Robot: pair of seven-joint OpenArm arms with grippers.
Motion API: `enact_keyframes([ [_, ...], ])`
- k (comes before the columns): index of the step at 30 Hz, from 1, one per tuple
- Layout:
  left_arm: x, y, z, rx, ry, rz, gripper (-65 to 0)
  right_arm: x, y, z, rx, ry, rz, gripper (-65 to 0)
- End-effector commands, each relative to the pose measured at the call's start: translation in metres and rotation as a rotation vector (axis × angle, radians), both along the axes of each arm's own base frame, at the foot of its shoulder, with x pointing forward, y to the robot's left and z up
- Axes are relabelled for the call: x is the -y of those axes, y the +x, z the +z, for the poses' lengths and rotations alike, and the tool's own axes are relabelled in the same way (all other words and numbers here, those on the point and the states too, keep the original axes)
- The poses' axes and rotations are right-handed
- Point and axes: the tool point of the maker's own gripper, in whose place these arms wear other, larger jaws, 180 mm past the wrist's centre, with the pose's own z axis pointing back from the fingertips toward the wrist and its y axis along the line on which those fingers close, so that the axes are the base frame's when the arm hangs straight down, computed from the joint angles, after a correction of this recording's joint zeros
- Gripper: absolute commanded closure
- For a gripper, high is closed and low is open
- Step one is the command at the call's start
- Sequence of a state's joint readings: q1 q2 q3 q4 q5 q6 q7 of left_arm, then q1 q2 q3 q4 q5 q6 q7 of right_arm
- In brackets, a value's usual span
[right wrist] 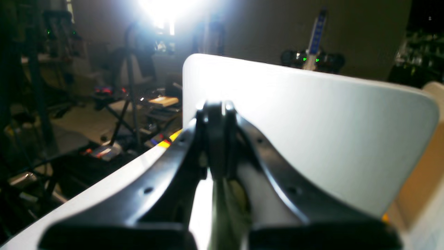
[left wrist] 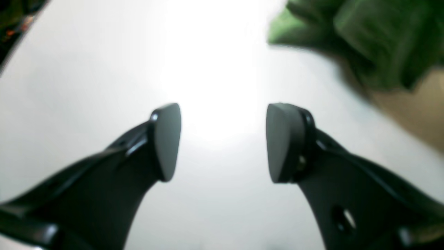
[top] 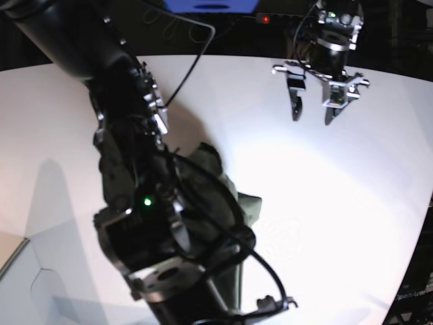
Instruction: Layout the t-shirt on the table in an organized manner, then fold the t-shirt properly
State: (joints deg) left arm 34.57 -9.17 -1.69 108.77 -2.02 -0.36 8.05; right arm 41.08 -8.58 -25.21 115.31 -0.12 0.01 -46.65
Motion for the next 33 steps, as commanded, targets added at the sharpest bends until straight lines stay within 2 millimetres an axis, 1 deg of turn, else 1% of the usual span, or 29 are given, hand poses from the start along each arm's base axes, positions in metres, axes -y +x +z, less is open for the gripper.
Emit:
enact_keyframes([
  [1, 0.005, 0.010, 0.009, 0.052, -0.006, -0.010, -37.5, -0.005, -0.009, 0.022, 0.078, 0.013, 0.019, 0.0],
  [3, 0.012, 0.015, -0.002, 0.037, -0.014, -0.022, -37.5, -0.010, -0.012, 0.022, 0.088, -0.004, 0.023, 0.0],
  [6, 0.026, 0.021, -0.012, 0.021, -0.033, -0.052, -37.5, -0.010, -0.012, 0.023, 0.095, -0.013, 0.014, 0.0],
  [9, 0.045, 0.030, -0.012, 0.032, -0.055, -0.095, -37.5, -0.010, -0.012, 0.023, 0.096, -0.012, 0.013, 0.0],
  [13, 0.062, 0.042, -0.019, 0.031, -0.063, -0.137, -37.5, -0.010, -0.012, 0.023, 0.094, -0.014, 0.011, 0.0],
  [22, 0.065, 0.082, -0.031, 0.038, -0.053, -0.124, -37.5, -0.008, -0.011, 0.023, 0.101, -0.023, -0.008, 0.0],
  [23, 0.072, 0.087, -0.032, 0.040, -0.064, -0.130, -37.5, -0.008, -0.011, 0.023, 0.101, -0.023, -0.008, 0.0],
  [25, 0.082, 0.091, -0.034, 0.035, -0.077, -0.143, -37.5, -0.008, -0.011, 0.023, 0.101, -0.023, -0.008, 0.0],
  [27, 0.085, 0.095, -0.036, 0.033, -0.077, -0.146, -37.5, -0.008, -0.011, 0.023, 0.101, -0.023, -0.008, 0.0],
  [29, 0.095, 0.095, -0.038, 0.027, -0.081, -0.168, -37.5, -0.008, -0.011, 0.023, 0.101, -0.023, -0.008, 0.0],
  [33, 0.104, 0.090, -0.036, 0.030, -0.083, -0.199, -37.5, -0.008, -0.011, 0.023, 0.100, -0.024, -0.009, 0.0],
])
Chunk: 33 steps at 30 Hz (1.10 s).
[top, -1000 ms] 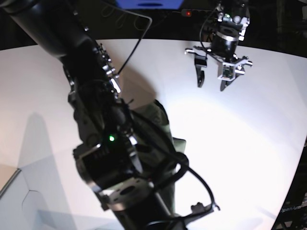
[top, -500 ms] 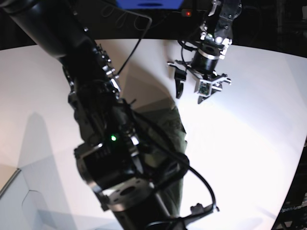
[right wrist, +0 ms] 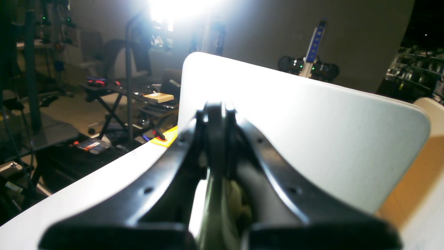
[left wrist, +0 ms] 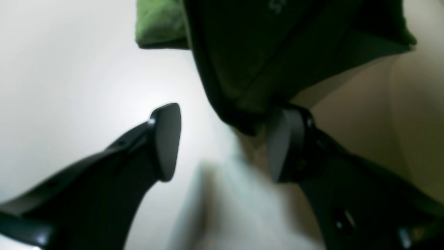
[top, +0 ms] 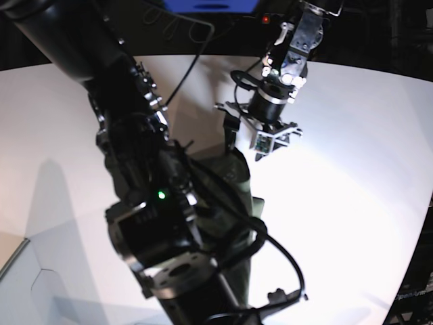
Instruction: Layout the t-shirt on the table in an organized manner, then fold the t-shirt properly
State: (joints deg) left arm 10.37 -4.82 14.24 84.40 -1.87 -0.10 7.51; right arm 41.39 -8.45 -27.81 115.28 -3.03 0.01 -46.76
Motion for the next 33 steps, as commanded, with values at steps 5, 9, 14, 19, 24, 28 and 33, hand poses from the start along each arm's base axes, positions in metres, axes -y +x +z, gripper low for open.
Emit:
enact_keyframes([
  [5, -0.006, -0.010, 0.004, 0.030, 0.038, -0.048, -37.4, 0.000, -0.007, 0.023, 0.075, 0.023, 0.005, 0.0],
  [9, -0.001, -0.008, 0.002, 0.029, 0.041, -0.062, -37.4, 0.000, -0.007, 0.022, 0.074, 0.023, 0.005, 0.0],
  [14, 0.009, 0.006, 0.009, 0.048, 0.019, -0.057, -37.4, 0.000, -0.007, 0.022, 0.073, 0.021, 0.006, 0.0],
  [19, 0.006, 0.016, -0.005, 0.021, 0.034, -0.049, -37.2, 0.000, -0.007, 0.020, 0.068, 0.021, 0.006, 0.0],
  [24, 0.014, 0.022, -0.019, -0.016, 0.027, -0.041, -31.2, 0.000, -0.006, 0.019, 0.065, 0.022, 0.005, 0.0],
  [28, 0.014, 0.024, -0.017, -0.010, 0.025, -0.040, -13.4, 0.001, -0.006, 0.020, 0.064, 0.024, 0.002, 0.0],
  [33, 0.000, 0.030, -0.001, 0.034, 0.032, -0.018, -1.6, 0.004, -0.005, 0.019, 0.063, 0.027, -0.006, 0.0],
])
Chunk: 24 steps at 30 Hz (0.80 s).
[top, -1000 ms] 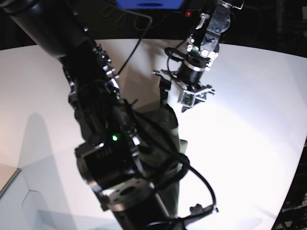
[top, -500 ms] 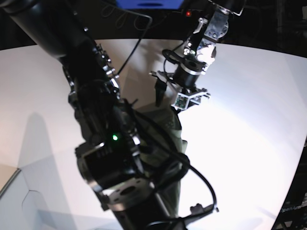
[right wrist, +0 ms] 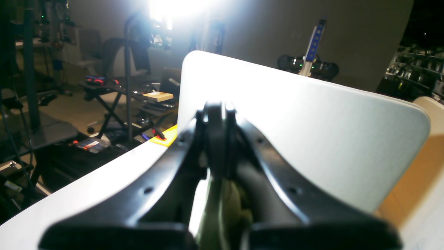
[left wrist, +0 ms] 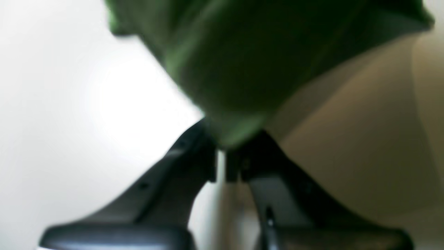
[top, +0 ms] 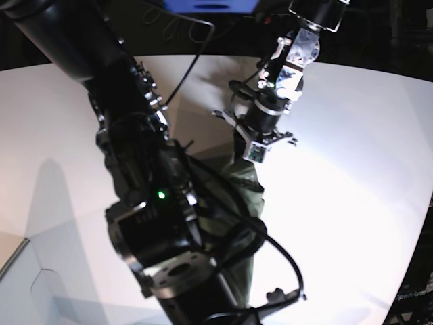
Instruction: Layout the t-shirt on the table in an organized manner, then fold the t-shirt properly
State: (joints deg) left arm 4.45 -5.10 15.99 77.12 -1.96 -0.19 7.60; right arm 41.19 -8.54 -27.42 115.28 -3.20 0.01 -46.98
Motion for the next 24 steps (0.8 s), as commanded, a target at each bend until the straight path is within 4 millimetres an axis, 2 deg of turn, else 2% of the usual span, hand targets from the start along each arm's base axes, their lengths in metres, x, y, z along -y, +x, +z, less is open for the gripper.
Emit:
enact_keyframes([
  [1, -0.014, 0.008, 0.018, 0.066, 0.002, 0.021, -0.4, 0.008, -0.003, 0.022, 0.067, 0.035, -0.013, 0.0],
  [4, -0.044, 0.012, 0.048, 0.141, 0.000, 0.091, -0.4, 0.034, 0.007, 0.024, 0.053, 0.082, -0.073, 0.0],
  [7, -0.092, 0.017, 0.082, 0.227, 0.023, 0.195, -0.4, 0.062, 0.017, 0.016, 0.016, 0.132, -0.138, 0.0],
  [9, -0.119, 0.022, 0.104, 0.285, 0.032, 0.261, -0.4, 0.074, 0.021, 0.011, 0.000, 0.152, -0.166, 0.0],
  [12, -0.156, 0.032, 0.150, 0.407, 0.053, 0.351, -0.4, 0.088, 0.025, 0.002, -0.028, 0.175, -0.199, 0.0],
  [17, -0.193, 0.044, 0.241, 0.642, 0.081, 0.427, -0.4, 0.111, 0.029, -0.001, -0.041, 0.213, -0.251, 0.0],
  [18, -0.196, 0.044, 0.255, 0.678, 0.083, 0.435, -0.4, 0.115, 0.030, -0.007, -0.065, 0.214, -0.260, 0.0],
  [21, -0.198, 0.046, 0.286, 0.762, 0.080, 0.444, -0.4, 0.127, 0.033, -0.020, -0.111, 0.228, -0.293, 0.0],
  [24, -0.201, 0.049, 0.312, 0.829, 0.085, 0.445, -0.4, 0.138, 0.036, -0.049, -0.182, 0.235, -0.325, 0.0],
])
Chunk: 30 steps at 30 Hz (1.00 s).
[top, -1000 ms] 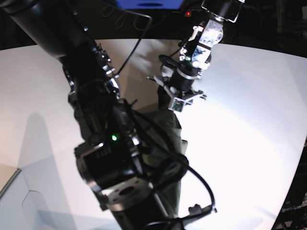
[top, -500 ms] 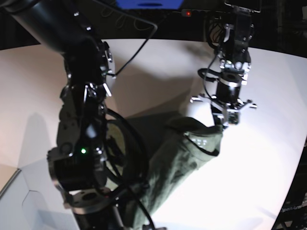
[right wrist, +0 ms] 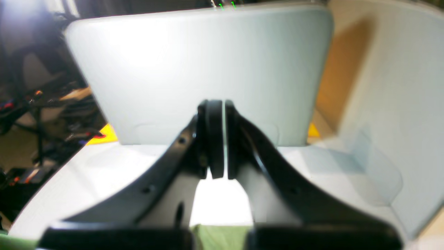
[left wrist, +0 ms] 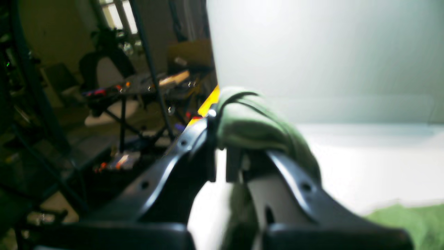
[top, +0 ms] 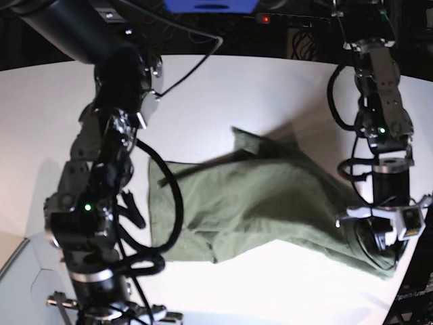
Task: Layout the t-shirt on the table in an organized manner, then fold the t-shirt properly
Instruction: 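Stretch the t-shirt between both grippers and lower it onto the table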
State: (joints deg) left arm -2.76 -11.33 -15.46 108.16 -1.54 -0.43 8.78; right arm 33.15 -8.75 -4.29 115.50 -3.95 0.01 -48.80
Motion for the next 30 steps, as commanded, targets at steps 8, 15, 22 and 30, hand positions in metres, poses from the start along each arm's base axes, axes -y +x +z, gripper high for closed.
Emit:
enact_keyframes([
  [8, -0.015, 0.005, 0.102, 0.268, 0.101, 0.025, -0.4, 0.002, -0.016, -0.078, -0.152, 0.000, -0.003, 0.0],
  [15, -0.069, 0.007, 0.139, 0.336, 0.114, 0.148, -0.4, 0.048, -0.019, -0.093, -0.176, -0.019, -0.111, 0.0],
  [22, -0.094, -0.004, 0.205, 0.483, 0.139, 0.213, -0.4, 0.071, -0.022, -0.098, -0.191, -0.020, -0.165, 0.0],
  [30, -0.091, 0.027, 0.226, 0.482, 0.135, 0.180, -0.4, 0.090, -0.026, -0.105, -0.211, -0.038, -0.231, 0.0],
])
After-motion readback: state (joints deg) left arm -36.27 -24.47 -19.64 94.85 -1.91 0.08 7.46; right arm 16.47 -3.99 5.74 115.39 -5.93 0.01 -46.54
